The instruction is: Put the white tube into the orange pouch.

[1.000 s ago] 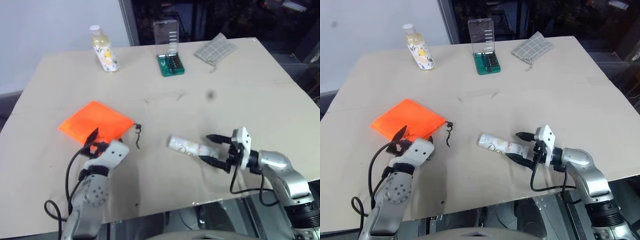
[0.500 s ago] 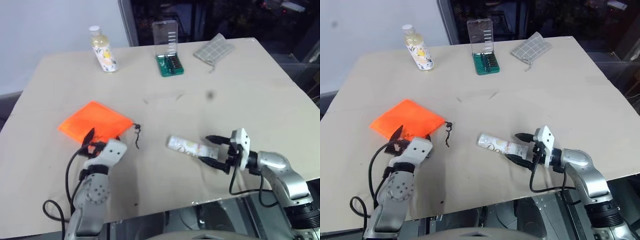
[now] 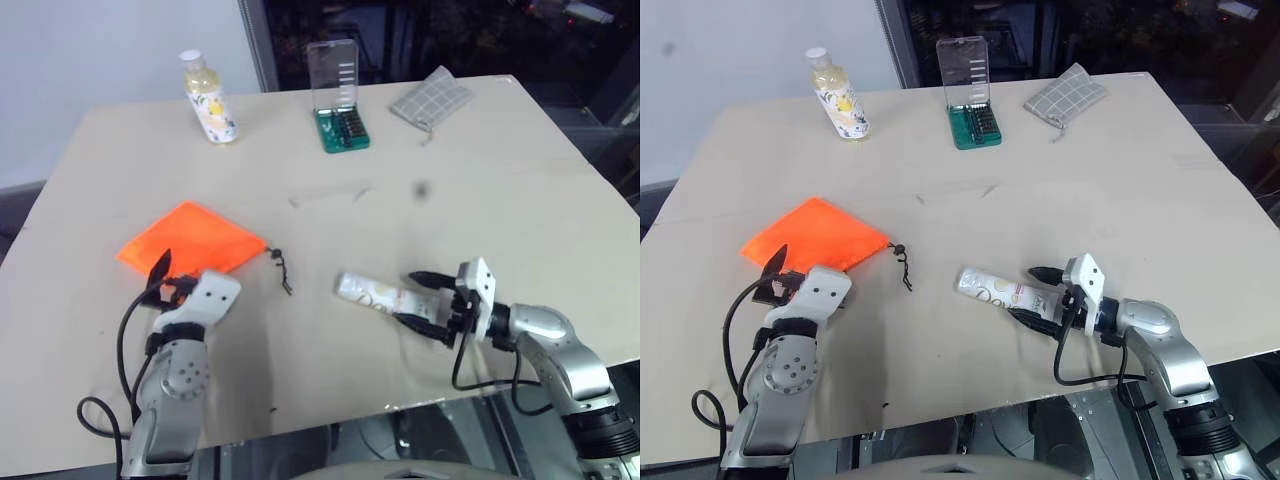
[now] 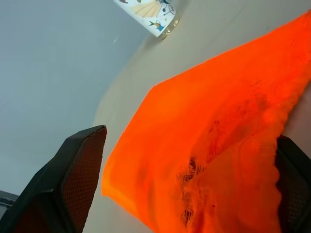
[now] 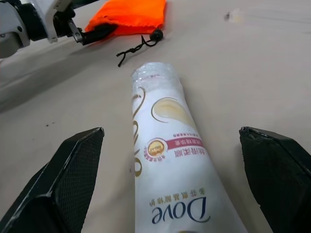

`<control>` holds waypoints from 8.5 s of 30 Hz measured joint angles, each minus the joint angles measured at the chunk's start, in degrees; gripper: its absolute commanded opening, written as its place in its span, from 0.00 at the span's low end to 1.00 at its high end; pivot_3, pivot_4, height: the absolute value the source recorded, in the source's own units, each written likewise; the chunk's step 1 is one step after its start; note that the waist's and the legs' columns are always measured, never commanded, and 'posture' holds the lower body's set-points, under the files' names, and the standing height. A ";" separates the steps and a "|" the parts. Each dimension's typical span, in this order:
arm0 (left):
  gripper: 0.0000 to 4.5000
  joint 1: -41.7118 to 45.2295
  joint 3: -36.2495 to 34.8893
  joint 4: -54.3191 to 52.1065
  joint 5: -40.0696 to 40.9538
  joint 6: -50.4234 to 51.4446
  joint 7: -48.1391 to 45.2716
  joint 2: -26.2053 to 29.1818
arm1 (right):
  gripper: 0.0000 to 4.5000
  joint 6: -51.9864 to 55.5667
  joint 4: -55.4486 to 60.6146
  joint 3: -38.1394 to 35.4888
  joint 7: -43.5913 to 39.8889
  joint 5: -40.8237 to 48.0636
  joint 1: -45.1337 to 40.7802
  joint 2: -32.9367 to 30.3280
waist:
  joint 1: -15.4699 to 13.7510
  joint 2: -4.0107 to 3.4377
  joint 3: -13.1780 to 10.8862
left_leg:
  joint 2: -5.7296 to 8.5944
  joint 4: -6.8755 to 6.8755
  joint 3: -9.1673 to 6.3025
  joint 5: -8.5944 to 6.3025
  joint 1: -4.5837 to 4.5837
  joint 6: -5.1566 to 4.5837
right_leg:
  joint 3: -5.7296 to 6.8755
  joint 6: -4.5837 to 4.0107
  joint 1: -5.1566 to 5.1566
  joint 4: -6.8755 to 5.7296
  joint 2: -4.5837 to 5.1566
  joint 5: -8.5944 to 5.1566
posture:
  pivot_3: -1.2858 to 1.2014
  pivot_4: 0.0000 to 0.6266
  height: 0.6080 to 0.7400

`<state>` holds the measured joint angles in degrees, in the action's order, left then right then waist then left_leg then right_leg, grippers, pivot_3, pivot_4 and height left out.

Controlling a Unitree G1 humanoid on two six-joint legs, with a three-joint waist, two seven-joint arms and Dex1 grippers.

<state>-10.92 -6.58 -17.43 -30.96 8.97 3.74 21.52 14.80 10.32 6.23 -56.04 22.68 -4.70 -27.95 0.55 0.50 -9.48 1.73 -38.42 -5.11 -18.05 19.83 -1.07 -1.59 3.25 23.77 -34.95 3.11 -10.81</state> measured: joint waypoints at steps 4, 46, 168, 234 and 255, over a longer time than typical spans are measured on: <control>0.74 0.60 -0.03 -1.12 -0.85 0.50 -2.15 1.72 | 1.00 -0.46 0.26 0.65 -0.09 -1.52 -1.42 -0.93 | 0.05 0.00 0.00 | 0.00 -0.01 0.02 0.00 0.00 0.00 | 0.00 0.00 0.00 0.00 -0.01 0.00 | 0.52 0.24 1.00; 0.00 9.84 -0.32 -18.35 26.50 20.87 -23.30 -9.38 | 0.21 12.65 8.73 10.57 7.12 -14.23 -9.84 -4.32 | 0.07 0.17 0.08 | 0.01 -0.20 -0.01 0.15 0.04 0.25 | 0.03 0.00 -0.03 -0.03 -0.09 0.00 | 0.52 0.24 1.00; 0.00 1.25 8.88 -11.97 37.61 9.11 -28.76 2.86 | 0.99 10.23 -35.02 10.22 6.07 -27.74 -45.05 13.97 | 1.80 0.20 0.09 | 0.02 -0.03 0.24 0.39 0.95 0.65 | -0.12 -0.32 1.46 -0.76 -0.07 0.19 | 0.52 0.24 1.00; 0.00 2.88 8.96 -11.28 35.40 7.94 -27.61 1.58 | 0.03 26.59 -37.94 -18.96 35.29 7.68 -43.97 35.28 | 1.75 -0.01 0.73 | 0.02 0.05 0.16 0.25 0.46 0.40 | -0.06 -0.37 1.01 -0.72 -0.18 0.20 | 0.52 0.24 1.00; 0.84 2.69 8.04 -11.10 36.65 7.01 -27.32 0.85 | 0.03 35.45 -32.60 -21.62 46.41 22.49 -44.47 35.17 | 1.83 -0.07 0.69 | 0.02 0.05 0.17 0.26 0.90 0.40 | -0.04 -0.37 1.41 -0.75 -0.19 0.20 | 0.52 0.24 1.00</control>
<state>-8.23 1.46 -28.53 5.69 15.98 -23.58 22.37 50.25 -22.29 -15.38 -9.63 45.17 -49.16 7.22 2.39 0.43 -8.79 1.76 -38.36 -4.93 -17.79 20.73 -0.67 -1.63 2.88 25.19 -35.70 2.91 -10.61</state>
